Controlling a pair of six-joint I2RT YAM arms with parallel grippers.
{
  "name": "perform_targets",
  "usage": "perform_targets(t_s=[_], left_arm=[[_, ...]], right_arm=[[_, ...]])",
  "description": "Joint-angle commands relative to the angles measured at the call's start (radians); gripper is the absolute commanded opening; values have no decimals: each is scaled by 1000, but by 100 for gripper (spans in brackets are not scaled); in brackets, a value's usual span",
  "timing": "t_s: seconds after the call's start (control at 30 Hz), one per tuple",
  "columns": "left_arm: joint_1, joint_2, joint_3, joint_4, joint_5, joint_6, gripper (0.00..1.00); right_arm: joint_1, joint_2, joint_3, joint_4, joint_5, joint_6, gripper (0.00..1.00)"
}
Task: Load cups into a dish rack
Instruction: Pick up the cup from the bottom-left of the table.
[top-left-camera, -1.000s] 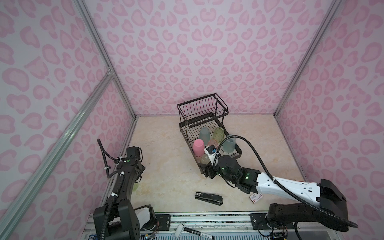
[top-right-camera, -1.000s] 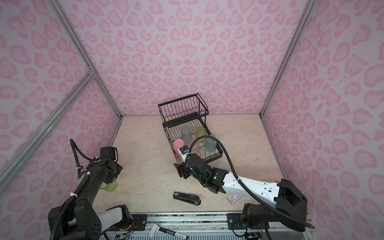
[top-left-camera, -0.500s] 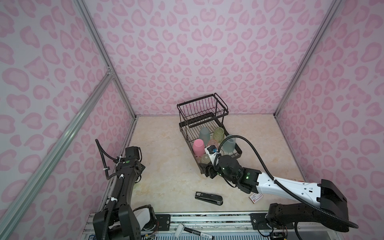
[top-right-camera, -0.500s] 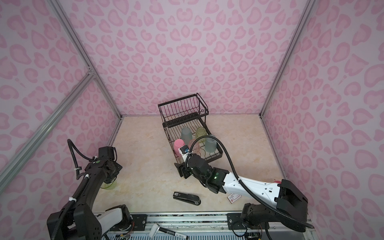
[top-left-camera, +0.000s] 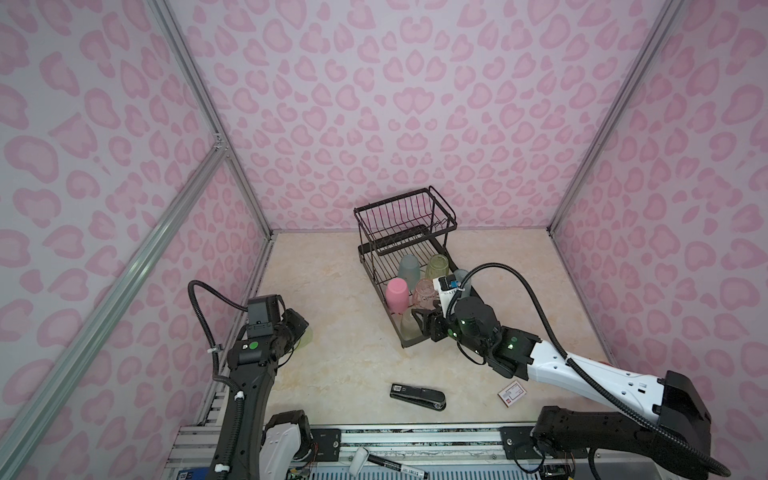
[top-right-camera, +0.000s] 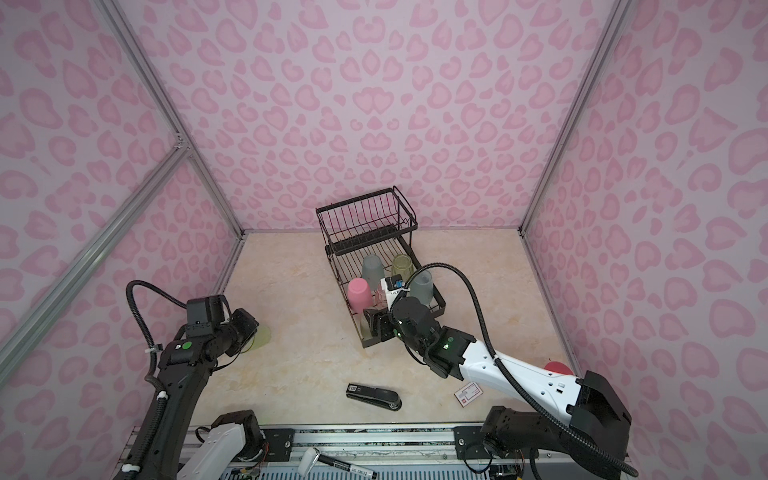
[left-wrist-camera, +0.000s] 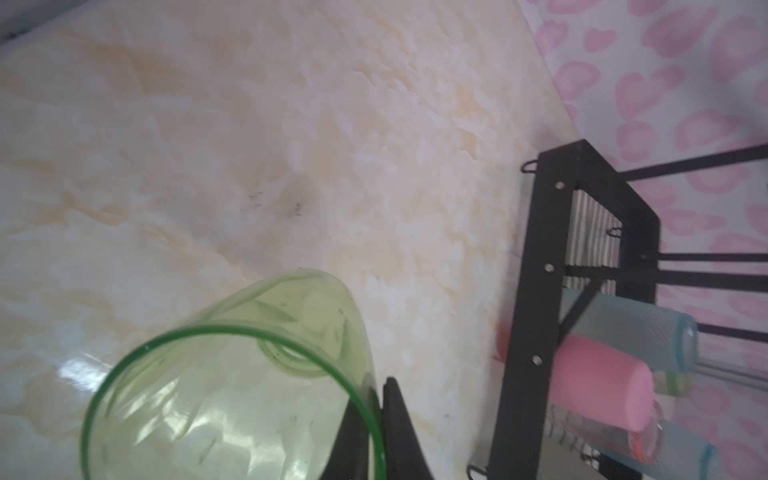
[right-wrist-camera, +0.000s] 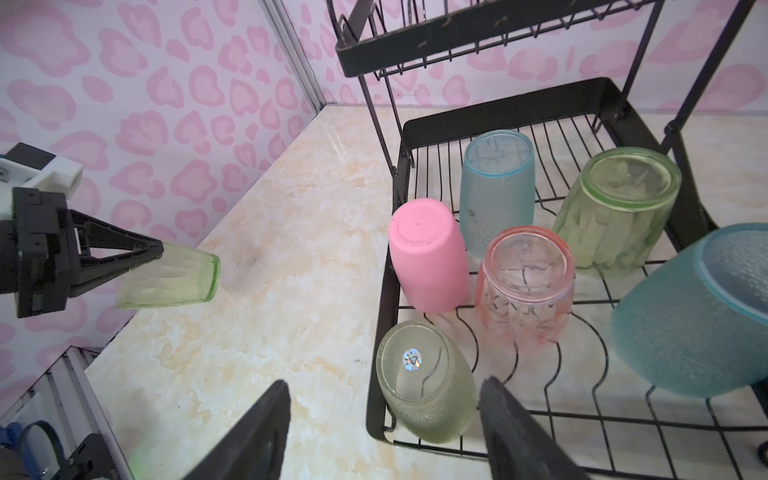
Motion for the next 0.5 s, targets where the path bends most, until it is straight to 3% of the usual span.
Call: perform_targets(t_s=[0.0, 0.47], left_arm=[[-64, -27, 29, 97, 116, -60, 3], [-401, -13, 96, 409, 145, -273, 3]], right_arm=[[-10, -12, 34, -90, 13, 62, 72], [-160, -53, 86, -225, -84, 248, 71]])
